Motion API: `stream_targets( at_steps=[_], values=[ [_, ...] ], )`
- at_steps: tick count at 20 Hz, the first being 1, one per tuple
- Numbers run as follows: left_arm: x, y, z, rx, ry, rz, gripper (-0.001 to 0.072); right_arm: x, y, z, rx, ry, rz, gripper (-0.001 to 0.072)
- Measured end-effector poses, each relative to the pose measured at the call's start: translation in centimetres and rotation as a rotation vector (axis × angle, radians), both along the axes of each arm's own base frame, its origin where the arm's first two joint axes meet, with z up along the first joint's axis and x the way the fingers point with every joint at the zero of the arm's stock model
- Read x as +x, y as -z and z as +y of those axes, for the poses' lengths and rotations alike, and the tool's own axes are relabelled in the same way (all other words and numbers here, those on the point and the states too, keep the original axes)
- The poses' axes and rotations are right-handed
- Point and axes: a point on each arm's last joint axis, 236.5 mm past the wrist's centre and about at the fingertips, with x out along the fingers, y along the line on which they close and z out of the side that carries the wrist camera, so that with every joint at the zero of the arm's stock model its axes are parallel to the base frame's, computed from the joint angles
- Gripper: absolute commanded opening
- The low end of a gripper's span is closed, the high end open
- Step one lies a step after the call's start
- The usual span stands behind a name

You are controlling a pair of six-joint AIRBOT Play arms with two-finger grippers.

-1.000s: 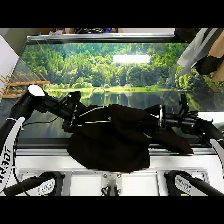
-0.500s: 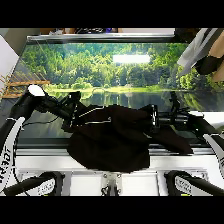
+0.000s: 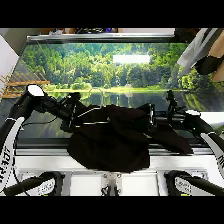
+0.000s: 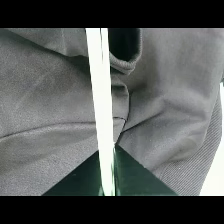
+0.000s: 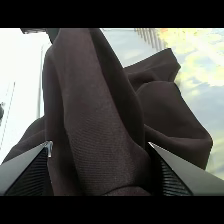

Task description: Fold the clothes and pants, and hang the long-sleeved shirts on hangers.

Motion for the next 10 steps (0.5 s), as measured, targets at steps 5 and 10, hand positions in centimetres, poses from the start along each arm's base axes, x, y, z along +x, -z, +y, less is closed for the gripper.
stream_targets(
  at_steps=[5, 10],
  values=[
    [0.02, -0.14, -0.16, -0.008, -0.002, 0.001, 0.0014, -0.04, 0.0, 0.07, 0.0, -0.002, -0.004, 0.067],
    [-0.07, -0.22, -0.23, -0.013, 0.0, 0.004, 0.0015, -0.07, -0.03, 0.09, 0.0, -0.004, -0.006, 0.067]
  ],
)
